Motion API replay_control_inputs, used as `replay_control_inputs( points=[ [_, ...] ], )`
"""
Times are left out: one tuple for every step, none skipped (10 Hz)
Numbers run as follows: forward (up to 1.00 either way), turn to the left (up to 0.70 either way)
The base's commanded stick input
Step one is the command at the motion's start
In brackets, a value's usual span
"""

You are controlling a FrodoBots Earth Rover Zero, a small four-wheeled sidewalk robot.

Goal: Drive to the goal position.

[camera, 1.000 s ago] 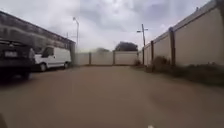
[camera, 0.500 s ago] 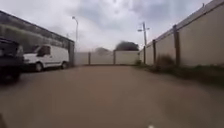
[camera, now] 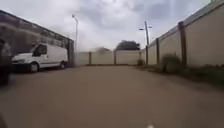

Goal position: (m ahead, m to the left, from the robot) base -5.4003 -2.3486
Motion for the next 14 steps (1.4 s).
replay_control_inputs(
  points=[
    [0.00, -0.45],
    [0.00, -0.45],
    [0.00, -0.45],
    [0.00, -0.45],
    [0.00, -0.45],
    [0.00, -0.45],
    [0.00, -0.45],
    [0.00, -0.45],
    [0.00, -0.45],
    [0.00, -0.45],
    [0.00, -0.45],
    [0.00, -0.45],
    [0.00, -0.45],
    [0.00, -0.45]
  ],
)
